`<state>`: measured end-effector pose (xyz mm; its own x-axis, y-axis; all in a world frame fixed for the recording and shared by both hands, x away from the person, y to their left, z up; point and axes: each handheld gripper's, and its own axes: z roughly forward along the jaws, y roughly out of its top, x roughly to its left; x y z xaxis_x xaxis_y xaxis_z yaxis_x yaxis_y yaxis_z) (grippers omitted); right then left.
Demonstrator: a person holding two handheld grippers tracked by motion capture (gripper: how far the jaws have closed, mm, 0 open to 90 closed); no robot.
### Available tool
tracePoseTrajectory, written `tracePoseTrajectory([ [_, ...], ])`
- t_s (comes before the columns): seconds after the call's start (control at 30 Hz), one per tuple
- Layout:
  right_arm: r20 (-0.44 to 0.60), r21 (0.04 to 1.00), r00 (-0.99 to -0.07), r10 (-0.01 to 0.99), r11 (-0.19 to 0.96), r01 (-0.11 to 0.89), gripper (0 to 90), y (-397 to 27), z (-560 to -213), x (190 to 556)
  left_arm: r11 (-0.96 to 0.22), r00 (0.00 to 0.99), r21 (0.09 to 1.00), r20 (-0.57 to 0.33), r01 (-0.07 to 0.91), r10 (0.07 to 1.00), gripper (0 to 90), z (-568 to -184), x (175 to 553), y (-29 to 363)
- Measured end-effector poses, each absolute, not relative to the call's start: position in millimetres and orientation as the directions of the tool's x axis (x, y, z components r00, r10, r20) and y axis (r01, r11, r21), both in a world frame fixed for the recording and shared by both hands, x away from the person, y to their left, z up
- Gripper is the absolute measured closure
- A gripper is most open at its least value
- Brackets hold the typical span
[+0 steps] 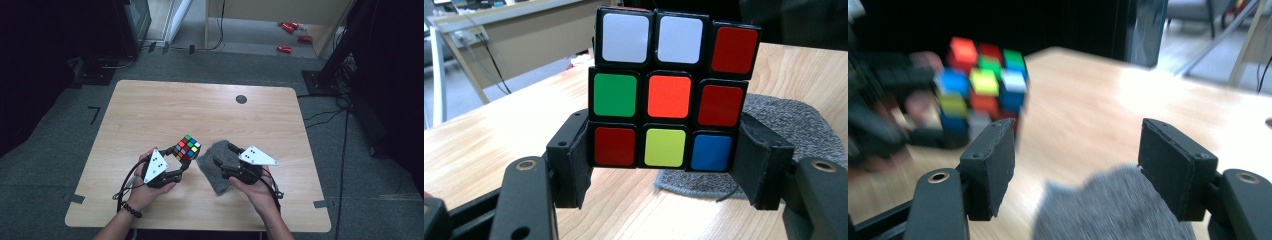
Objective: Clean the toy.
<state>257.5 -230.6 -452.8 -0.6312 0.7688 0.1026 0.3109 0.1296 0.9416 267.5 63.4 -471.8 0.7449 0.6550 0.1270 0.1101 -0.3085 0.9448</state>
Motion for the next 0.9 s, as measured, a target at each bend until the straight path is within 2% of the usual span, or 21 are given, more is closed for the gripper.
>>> tracePoseTrajectory([
  [0.3,0.058,0.859,-0.626,0.778,0.281,0.428,34.3,-226.3,-494.6,272.7,-0.289,0.756,0.948,0.089,0.137,0.649,34.6,-472.6,268.6,64.6],
  [0.53,0.052,0.813,-0.6,0.798,0.315,0.49,33.2,-225.9,-510.0,280.9,-0.277,0.761,0.949,0.069,0.148,0.645,34.6,-472.6,268.9,66.0],
  [0.63,0.042,0.796,-0.603,0.797,0.338,0.502,35.4,-225.1,-514.2,281.3,-0.274,0.763,0.949,0.062,0.154,0.643,34.6,-472.9,269.1,66.1],
  [0.83,0.05,0.772,-0.608,0.792,0.355,0.527,45.4,-223.0,-519.7,282.2,-0.267,0.769,0.95,0.05,0.16,0.637,34.6,-473.0,268.8,66.1],
  [0.9,0.044,0.77,-0.593,0.804,0.351,0.533,55.0,-223.1,-519.1,280.9,-0.262,0.77,0.951,0.043,0.163,0.636,34.6,-473.3,268.9,66.2],
])
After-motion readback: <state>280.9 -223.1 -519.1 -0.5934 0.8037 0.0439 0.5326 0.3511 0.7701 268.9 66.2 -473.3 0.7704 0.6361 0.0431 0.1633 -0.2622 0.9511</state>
